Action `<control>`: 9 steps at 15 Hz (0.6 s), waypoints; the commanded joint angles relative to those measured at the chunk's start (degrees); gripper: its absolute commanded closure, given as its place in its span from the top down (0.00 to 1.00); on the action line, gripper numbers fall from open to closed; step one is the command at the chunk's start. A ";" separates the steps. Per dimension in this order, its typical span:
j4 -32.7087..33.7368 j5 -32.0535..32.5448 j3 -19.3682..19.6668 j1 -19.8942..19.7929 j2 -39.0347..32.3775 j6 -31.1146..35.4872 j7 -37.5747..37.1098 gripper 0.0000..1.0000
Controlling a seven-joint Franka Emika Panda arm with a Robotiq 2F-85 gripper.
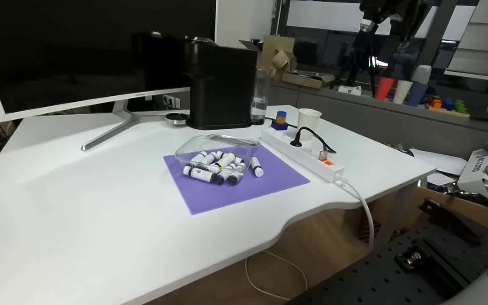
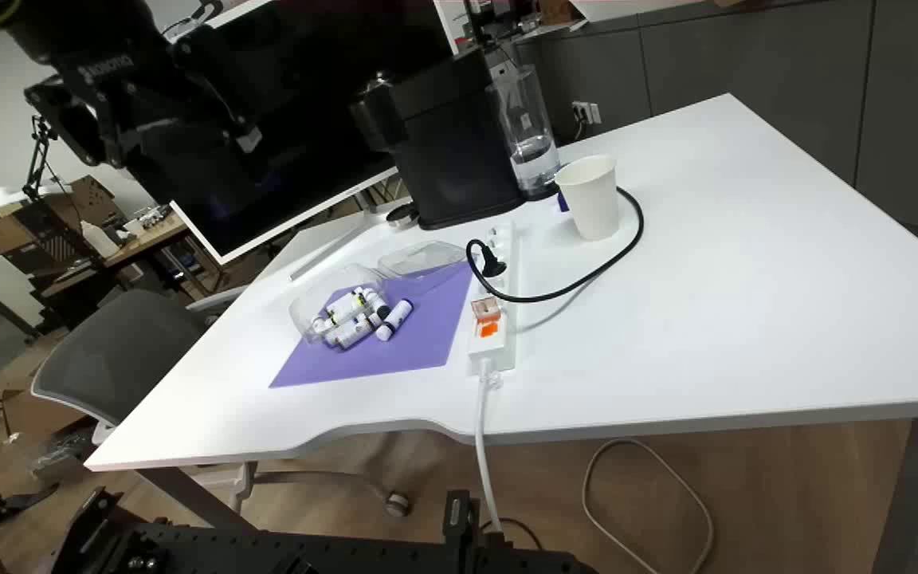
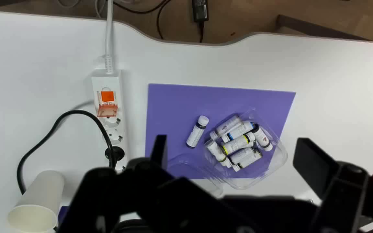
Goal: Close the lid on the clear container on the left then turn on the extension cable
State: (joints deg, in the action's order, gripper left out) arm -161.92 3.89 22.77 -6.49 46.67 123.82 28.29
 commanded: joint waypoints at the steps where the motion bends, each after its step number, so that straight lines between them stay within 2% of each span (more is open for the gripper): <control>1: 0.03 -0.55 -0.57 -0.50 -0.18 -0.30 0.36 1.00; 9: -0.09 -0.58 -0.61 -0.49 -0.79 -0.35 0.38 1.00</control>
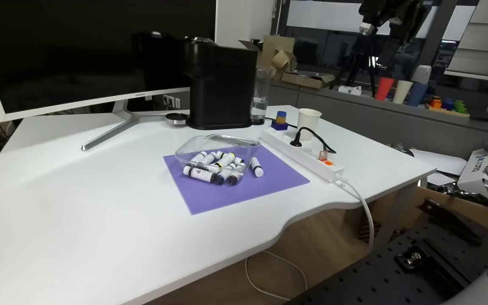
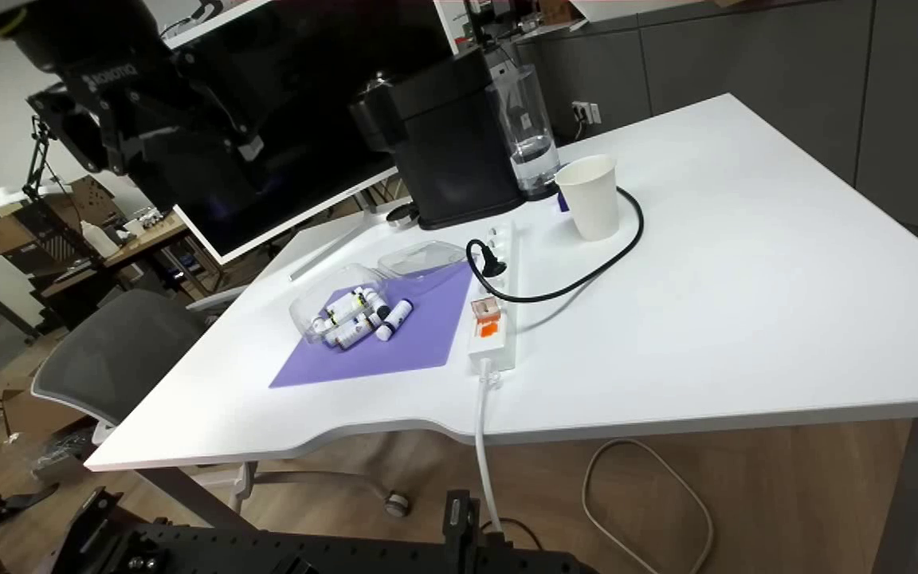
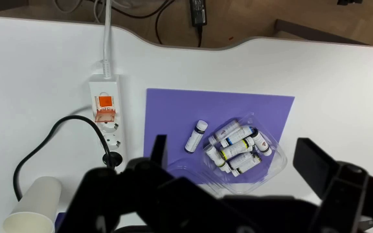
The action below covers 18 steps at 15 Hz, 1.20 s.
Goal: Close the lid on the clear container on the left then turn on the extension cable
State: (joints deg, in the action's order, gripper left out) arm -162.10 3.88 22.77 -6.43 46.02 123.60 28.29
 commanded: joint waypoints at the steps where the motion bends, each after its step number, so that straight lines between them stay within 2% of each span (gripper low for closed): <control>1: 0.08 -0.56 -0.61 -0.54 -0.14 -0.13 0.38 1.00; 2: 0.16 -0.73 -0.94 -0.46 -0.31 1.25 -0.15 1.00; 6: 0.73 -2.66 -0.65 -0.71 -6.57 13.96 -4.20 1.00; 11: 5.41 -11.22 0.52 2.30 -22.87 28.31 -8.72 1.00; 14: 10.06 -20.62 1.06 6.47 -32.86 30.64 -9.67 1.00; 18: 19.02 -34.71 1.16 10.48 -45.64 27.41 -9.54 1.00</control>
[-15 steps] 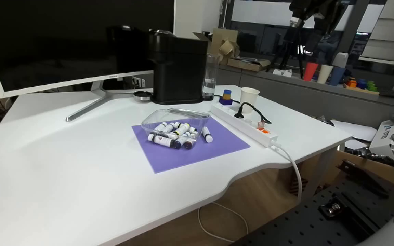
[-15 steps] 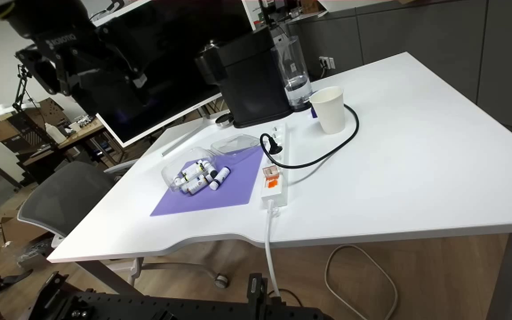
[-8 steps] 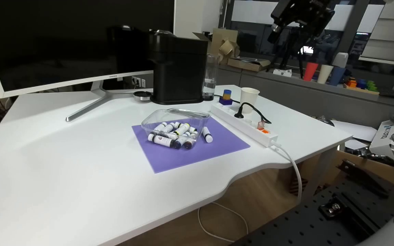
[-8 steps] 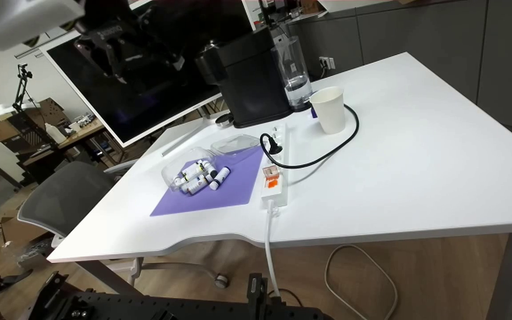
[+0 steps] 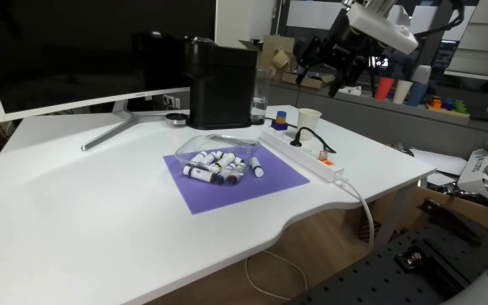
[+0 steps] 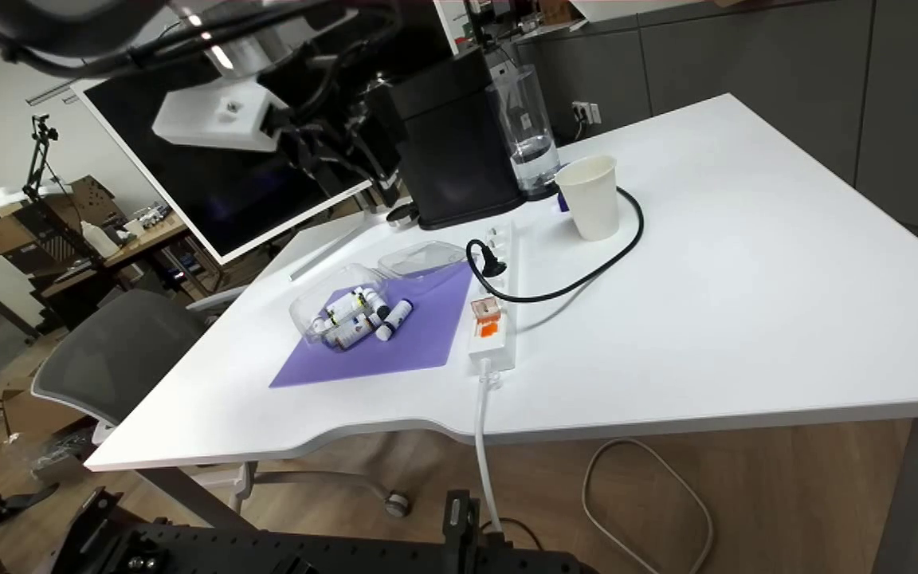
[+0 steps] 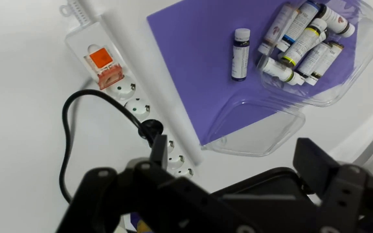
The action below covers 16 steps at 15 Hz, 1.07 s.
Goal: Close the lid on the clear container on the left then turn on the extension cable
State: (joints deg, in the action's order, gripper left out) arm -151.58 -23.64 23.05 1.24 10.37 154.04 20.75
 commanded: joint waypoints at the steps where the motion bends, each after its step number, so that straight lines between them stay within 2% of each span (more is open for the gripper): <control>1: 10.89 -9.94 0.54 2.95 -13.02 -4.13 -2.31 1.00; 4: 17.43 -15.66 -0.13 2.14 -21.05 -9.74 -3.42 1.00; 5: 19.23 -15.78 -6.00 -4.12 -22.91 -12.29 -4.55 1.00; 9: 24.98 -16.59 -11.51 -9.99 -29.34 -18.56 -6.66 1.00; 11: 26.93 -17.26 -13.77 -12.09 -31.85 -18.98 -6.43 1.00; 13: 27.95 -19.44 -15.73 -13.58 -33.57 -16.56 -5.12 1.00; 16: 26.12 -17.56 -16.57 -14.10 -32.79 -15.06 -4.62 1.00</control>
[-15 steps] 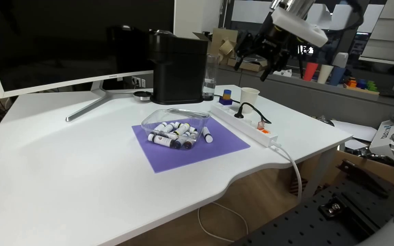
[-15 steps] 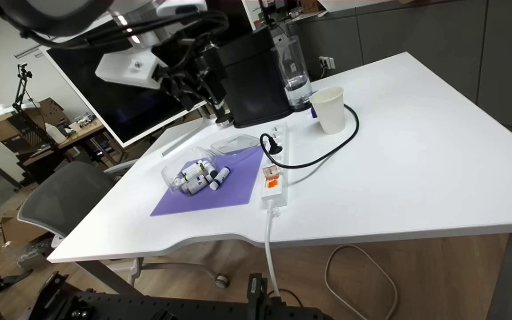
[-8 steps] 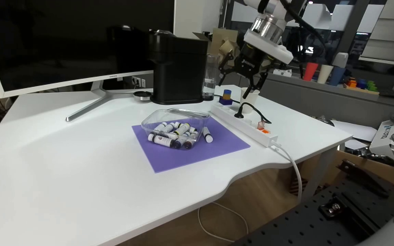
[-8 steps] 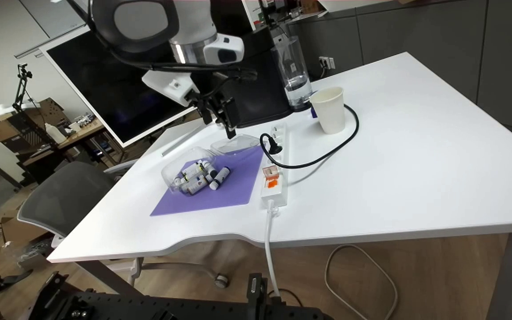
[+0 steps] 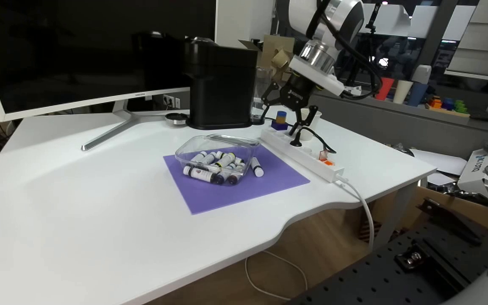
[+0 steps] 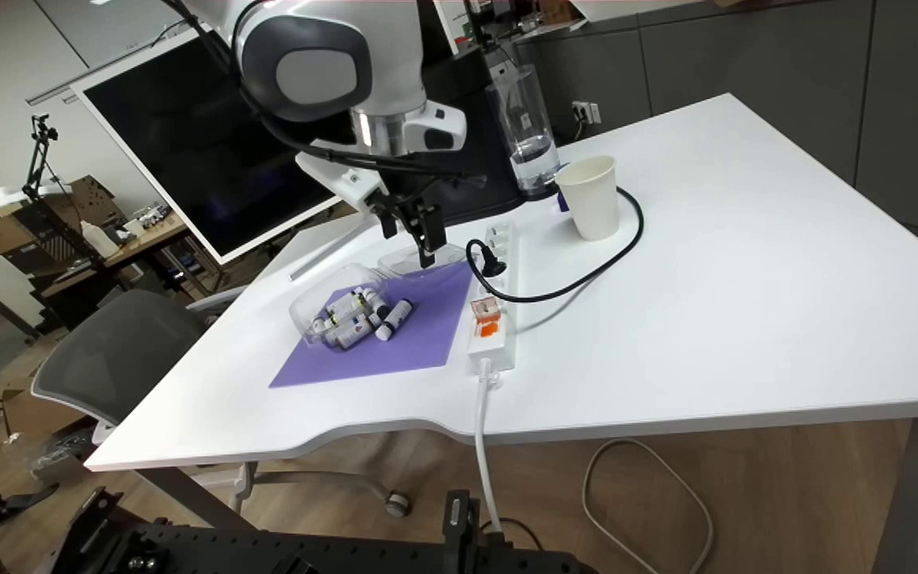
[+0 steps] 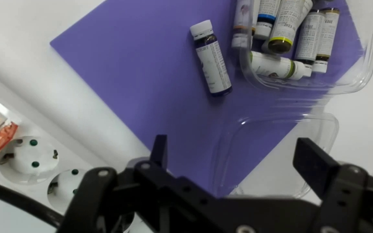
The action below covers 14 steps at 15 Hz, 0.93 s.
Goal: Close the lid on the clear container on the left then turn on the extension cable
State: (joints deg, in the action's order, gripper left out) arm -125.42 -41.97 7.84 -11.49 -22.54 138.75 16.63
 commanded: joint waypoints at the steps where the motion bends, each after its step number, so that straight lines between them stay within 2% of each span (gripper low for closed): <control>1: 0.06 0.73 -1.51 -1.47 0.02 0.35 -0.49 1.00; 4: -0.15 -0.34 -1.91 -1.47 -0.17 2.07 -0.57 1.00; 9: 1.80 -15.87 -7.32 -3.49 -4.98 14.68 5.63 1.00; 14: 5.21 -27.26 -10.27 -3.84 -10.77 20.10 11.26 1.00</control>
State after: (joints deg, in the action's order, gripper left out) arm -123.59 -64.71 -0.65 -14.05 -29.96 157.15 25.52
